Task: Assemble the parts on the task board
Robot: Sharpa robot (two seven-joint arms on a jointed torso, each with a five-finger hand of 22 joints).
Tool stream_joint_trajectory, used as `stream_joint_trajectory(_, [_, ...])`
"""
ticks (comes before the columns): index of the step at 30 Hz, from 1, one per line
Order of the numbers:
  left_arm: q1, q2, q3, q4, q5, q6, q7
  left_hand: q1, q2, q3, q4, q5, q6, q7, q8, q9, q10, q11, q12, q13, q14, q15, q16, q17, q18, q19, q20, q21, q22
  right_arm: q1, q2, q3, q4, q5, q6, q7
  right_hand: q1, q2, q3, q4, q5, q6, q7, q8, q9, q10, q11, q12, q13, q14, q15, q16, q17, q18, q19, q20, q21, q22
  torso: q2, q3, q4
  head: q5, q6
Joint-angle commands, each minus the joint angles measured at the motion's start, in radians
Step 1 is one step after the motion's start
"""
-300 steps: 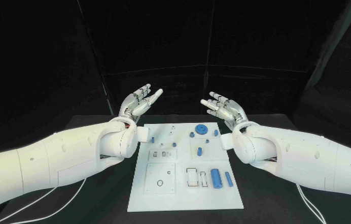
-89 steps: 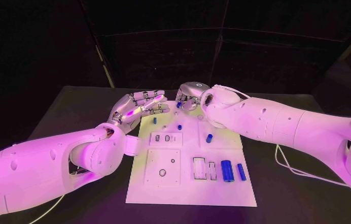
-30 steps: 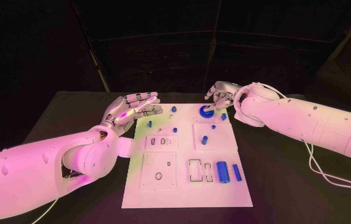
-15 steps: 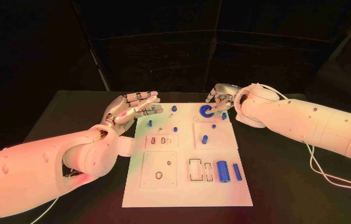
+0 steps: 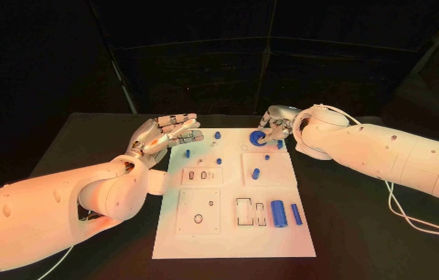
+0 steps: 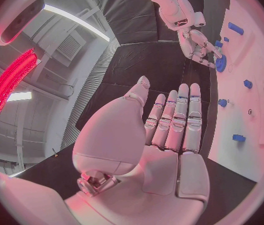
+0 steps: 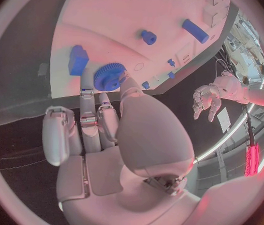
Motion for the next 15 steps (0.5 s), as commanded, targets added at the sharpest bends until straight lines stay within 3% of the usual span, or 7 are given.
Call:
stream_joint_trajectory(1, [0.001,0.001,0.001,0.0,-0.002,0.012,0.009,-0.002,0.008,-0.002,-0.006,0.0,0.006,0.042,-0.004,-0.001,0.003,0.002,-0.007,-0.001,0.006,0.005,-0.007,-0.002,0.002,0.006,-0.001,-0.007,-0.002,0.001,0.0,0.001,0.005,-0.026,0.013,-0.012,0.009,0.002,-0.001,-0.009,0.007,0.009,-0.002,0.005,0.002,0.008,-0.001,0.012,0.044,0.014,0.002,-0.004,0.001,-0.01,0.008,-0.001,0.005,0.052,0.0,0.0001,0.0012,-0.001,-0.001])
stream_joint_trajectory(15, [0.001,0.003,0.001,-0.001,-0.002,0.013,0.007,-0.002,0.008,-0.002,-0.006,0.0,0.006,0.042,-0.004,-0.001,0.003,0.002,-0.007,-0.001,0.006,0.005,-0.007,-0.002,0.002,0.006,-0.001,-0.007,-0.002,-0.002,0.013,0.001,0.004,-0.046,0.031,-0.03,0.02,0.011,0.005,-0.023,0.006,0.006,-0.001,0.007,0.0,0.012,-0.001,0.023,0.056,0.014,0.001,-0.004,0.001,-0.014,0.022,-0.003,0.012,0.07,0.0,-0.0001,0.0009,-0.003,-0.002])
